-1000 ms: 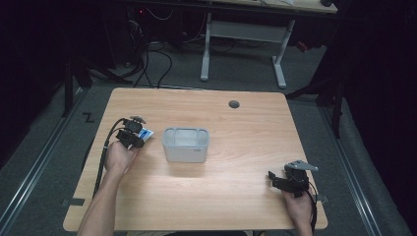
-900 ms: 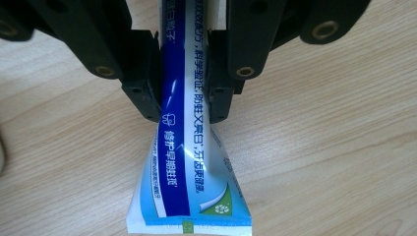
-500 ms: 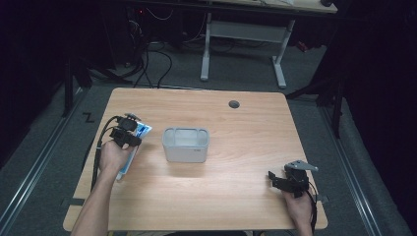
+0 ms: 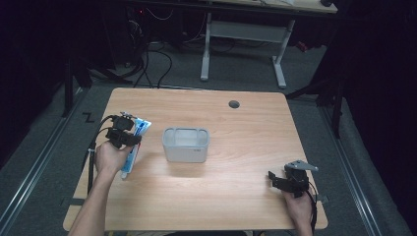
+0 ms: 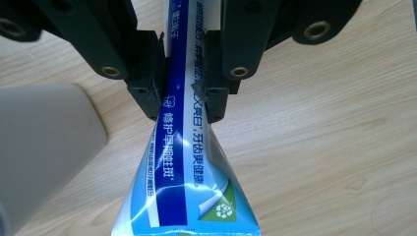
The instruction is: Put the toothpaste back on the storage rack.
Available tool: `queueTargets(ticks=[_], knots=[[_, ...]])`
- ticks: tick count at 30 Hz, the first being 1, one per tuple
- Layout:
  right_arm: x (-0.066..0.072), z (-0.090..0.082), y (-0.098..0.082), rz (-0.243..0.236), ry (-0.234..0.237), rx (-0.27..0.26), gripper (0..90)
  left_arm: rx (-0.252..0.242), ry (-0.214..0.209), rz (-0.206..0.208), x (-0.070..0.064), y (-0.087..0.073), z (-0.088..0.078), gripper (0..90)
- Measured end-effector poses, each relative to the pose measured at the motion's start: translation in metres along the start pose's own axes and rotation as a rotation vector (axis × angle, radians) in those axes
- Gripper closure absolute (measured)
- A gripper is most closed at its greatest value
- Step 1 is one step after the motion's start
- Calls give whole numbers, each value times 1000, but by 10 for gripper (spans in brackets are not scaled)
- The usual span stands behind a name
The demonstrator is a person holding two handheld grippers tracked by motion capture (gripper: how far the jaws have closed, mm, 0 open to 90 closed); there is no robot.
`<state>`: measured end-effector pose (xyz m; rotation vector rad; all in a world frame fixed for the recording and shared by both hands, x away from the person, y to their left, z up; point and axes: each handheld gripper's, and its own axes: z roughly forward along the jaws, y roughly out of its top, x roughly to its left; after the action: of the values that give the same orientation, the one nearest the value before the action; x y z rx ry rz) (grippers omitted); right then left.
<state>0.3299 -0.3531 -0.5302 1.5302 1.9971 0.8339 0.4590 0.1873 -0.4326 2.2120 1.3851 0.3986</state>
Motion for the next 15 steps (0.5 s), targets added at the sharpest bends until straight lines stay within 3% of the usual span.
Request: queueTargets(ticks=[15], knots=[[0, 0, 0, 1, 0, 0, 271, -146, -72, -19, -6, -5, -26, 748]])
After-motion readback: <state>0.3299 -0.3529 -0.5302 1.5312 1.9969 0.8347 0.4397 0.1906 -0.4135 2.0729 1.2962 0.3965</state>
